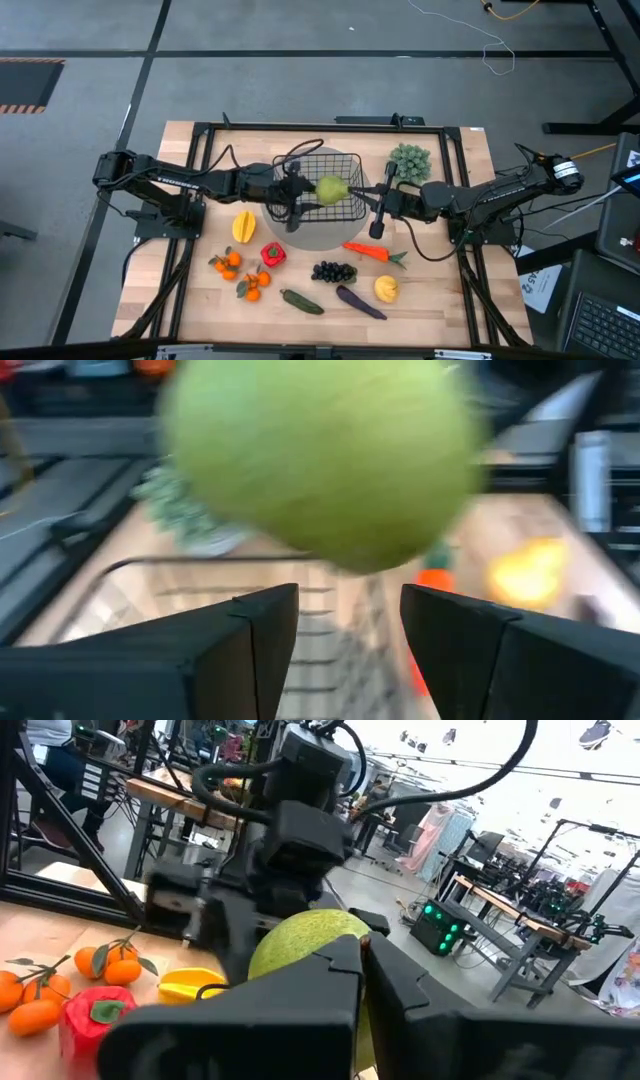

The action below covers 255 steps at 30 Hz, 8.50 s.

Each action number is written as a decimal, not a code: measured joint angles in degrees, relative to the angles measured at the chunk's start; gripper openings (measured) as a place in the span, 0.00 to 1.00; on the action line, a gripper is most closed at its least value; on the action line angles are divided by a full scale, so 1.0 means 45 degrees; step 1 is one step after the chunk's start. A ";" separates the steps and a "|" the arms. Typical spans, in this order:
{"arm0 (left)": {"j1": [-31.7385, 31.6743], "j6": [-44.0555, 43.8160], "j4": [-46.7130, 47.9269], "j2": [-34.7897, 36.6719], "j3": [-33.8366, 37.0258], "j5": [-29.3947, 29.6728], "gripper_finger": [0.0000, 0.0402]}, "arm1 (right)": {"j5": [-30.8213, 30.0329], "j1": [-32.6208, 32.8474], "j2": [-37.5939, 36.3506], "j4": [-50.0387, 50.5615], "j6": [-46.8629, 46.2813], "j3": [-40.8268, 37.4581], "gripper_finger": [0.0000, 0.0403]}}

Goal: Build produce basket
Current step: Put the green pear into the black wire basket

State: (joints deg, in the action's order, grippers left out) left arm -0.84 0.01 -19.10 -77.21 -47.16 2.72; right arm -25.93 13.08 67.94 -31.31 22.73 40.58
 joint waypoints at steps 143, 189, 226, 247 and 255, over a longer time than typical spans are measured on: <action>0.0505 0.0161 -0.1712 0.0005 -0.0005 -0.0823 0.32 | 0.2448 -0.0010 -0.0874 0.0004 -0.1625 0.0000 0.00; 0.0559 0.0495 -0.3049 -0.0690 -0.0010 -0.0670 0.32 | 0.3444 -0.0005 -0.0884 -0.0206 -0.1615 0.0010 0.00; 0.1347 0.1739 -0.3791 -0.0662 0.0010 0.1859 0.00 | 0.5981 -0.0010 -0.0856 -0.0157 -0.2904 -0.0001 0.00; 0.0053 0.0954 -0.1198 -0.0670 -0.0005 0.2523 0.00 | 0.7027 -0.0011 -0.0860 -0.0506 -0.2974 -0.0005 0.00; -0.0649 -0.0009 -0.0485 -0.0670 -0.0005 0.2713 0.12 | 0.2758 -0.0049 -0.0865 -0.0122 -0.1495 -0.0005 0.00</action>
State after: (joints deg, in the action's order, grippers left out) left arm -3.76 -0.03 -21.28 -80.23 -47.18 14.93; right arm -13.52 12.86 64.05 -31.86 16.00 40.56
